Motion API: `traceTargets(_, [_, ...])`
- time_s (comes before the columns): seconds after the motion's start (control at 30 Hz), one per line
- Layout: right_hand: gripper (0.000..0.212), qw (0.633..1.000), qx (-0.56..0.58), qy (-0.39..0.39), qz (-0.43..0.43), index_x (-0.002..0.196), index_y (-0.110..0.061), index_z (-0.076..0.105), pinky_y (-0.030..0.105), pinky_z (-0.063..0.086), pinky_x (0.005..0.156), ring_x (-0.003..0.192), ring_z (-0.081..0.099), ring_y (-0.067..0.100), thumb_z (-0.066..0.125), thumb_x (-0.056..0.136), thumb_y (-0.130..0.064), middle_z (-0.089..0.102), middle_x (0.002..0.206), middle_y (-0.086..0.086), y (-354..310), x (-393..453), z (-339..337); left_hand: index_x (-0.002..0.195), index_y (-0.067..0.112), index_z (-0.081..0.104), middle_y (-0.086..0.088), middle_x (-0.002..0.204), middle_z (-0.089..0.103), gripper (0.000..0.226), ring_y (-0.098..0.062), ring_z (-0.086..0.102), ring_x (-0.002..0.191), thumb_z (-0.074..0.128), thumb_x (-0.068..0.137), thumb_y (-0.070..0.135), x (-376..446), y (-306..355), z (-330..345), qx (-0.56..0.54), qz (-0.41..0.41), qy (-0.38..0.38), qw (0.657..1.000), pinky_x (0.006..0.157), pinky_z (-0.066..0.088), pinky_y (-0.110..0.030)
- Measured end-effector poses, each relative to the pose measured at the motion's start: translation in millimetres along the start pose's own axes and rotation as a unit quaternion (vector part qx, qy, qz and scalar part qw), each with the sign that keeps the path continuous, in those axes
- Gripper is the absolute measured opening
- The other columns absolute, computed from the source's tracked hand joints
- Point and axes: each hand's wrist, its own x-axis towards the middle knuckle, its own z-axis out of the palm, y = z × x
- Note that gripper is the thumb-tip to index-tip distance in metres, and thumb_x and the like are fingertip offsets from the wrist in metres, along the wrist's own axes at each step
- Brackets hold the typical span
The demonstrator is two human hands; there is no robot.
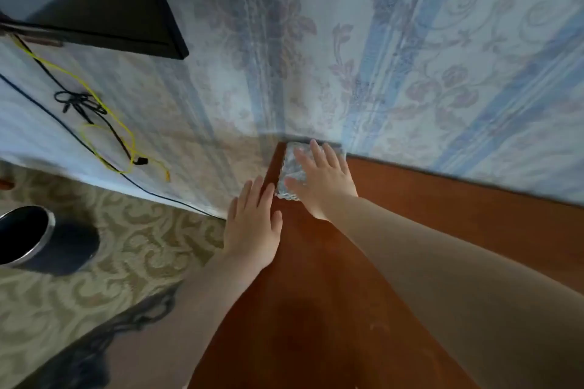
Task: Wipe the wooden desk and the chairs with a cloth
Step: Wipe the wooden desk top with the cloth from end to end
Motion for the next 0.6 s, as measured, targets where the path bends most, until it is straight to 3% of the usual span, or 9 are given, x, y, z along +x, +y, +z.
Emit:
traceTargets(0.1, [0.063, 0.999, -0.039, 0.01, 0.003, 0.155, -0.033, 0.002, 0.05, -0.006, 0.119, 0.148, -0.017, 0.025, 0.019, 0.1, -0.057, -0.013, 0.163, 0.003, -7, 19, 18, 0.154, 0.021, 0.014, 0.004, 0.162, 0.002, 0.054, -0.014, -0.004, 0.148, 0.027, 0.104, 0.035, 13, -4, 13, -0.004, 0.013, 0.025, 1.0, 0.121, 0.003, -0.037])
traceTargets(0.2, [0.062, 0.998, -0.055, -0.006, 0.014, 0.152, -0.042, -0.005, 0.069, -0.008, 0.11, 0.146, -0.024, 0.027, 0.013, 0.097, -0.063, -0.021, 0.161, 0.0, -9, 26, 34, 0.154, 0.02, 0.014, 0.004, 0.162, 0.005, 0.055, -0.011, -0.001, 0.148, 0.029, 0.102, 0.031, 17, -5, 26, -0.044, 0.025, 0.044, 0.998, 0.12, 0.004, -0.034])
traceTargets(0.27, [0.061, 0.999, -0.049, -0.003, 0.02, 0.15, -0.048, -0.007, 0.076, -0.006, 0.105, 0.145, -0.026, 0.026, 0.012, 0.095, -0.065, -0.023, 0.16, -0.001, -6, 27, 39, 0.154, 0.019, 0.015, 0.005, 0.162, 0.007, 0.055, -0.009, 0.002, 0.148, 0.031, 0.102, 0.029, 15, -7, 31, -0.066, 0.022, 0.056, 0.996, 0.12, 0.006, -0.032])
traceTargets(0.43, [0.064, 0.998, -0.046, 0.031, -0.019, 0.15, -0.045, -0.011, 0.064, -0.002, 0.114, 0.147, -0.02, 0.02, 0.021, 0.097, -0.058, -0.016, 0.162, -0.002, -3, 5, 48, 0.154, 0.02, 0.016, 0.007, 0.161, 0.009, 0.057, -0.008, 0.003, 0.147, 0.036, 0.102, 0.031, 12, -10, 30, -0.113, 0.027, 0.065, 0.991, 0.119, 0.006, -0.028])
traceTargets(0.6, [0.072, 0.993, -0.078, 0.006, -0.085, 0.152, -0.042, -0.012, 0.051, -0.014, 0.117, 0.147, -0.016, 0.01, 0.031, 0.095, -0.056, -0.011, 0.162, -0.012, 32, -5, 32, 0.154, 0.018, 0.016, 0.006, 0.161, 0.009, 0.058, -0.007, -0.001, 0.147, 0.017, 0.1, 0.042, -15, -22, 40, -0.042, 0.072, 0.07, 0.994, 0.12, 0.009, -0.033])
